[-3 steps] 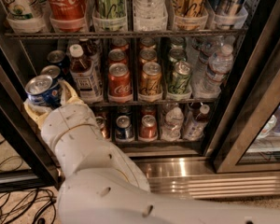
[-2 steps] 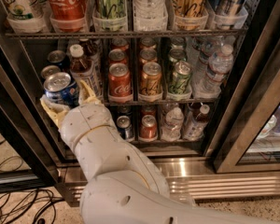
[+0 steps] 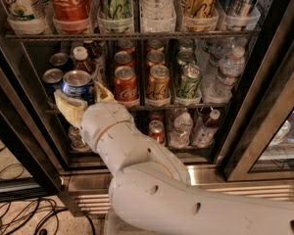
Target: Pick pepsi can from middle shelf of fridge
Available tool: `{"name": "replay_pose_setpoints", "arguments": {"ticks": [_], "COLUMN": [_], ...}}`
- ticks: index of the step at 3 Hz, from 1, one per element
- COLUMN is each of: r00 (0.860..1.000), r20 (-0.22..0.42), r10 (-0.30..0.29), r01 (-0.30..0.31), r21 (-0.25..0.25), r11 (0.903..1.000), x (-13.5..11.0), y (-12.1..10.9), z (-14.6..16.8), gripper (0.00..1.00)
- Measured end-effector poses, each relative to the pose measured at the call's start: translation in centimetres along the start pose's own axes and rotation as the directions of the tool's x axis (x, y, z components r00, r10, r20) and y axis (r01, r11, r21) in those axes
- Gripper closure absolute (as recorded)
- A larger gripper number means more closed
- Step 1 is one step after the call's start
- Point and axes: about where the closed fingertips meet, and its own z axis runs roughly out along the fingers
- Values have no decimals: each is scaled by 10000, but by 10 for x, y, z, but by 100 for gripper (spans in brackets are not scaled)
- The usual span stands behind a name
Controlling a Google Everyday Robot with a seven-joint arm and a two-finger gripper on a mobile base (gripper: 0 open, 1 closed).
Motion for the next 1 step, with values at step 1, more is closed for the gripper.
{"name": "replay_pose_setpoints", "arguments": {"ticks": [1], "r00": [9961], "r20": [-273], "r10": [841], "r01": [-858], "r21": [-655], "r11": [9942], "x": [10], "y": [10], "z": [9], "gripper": [100]}}
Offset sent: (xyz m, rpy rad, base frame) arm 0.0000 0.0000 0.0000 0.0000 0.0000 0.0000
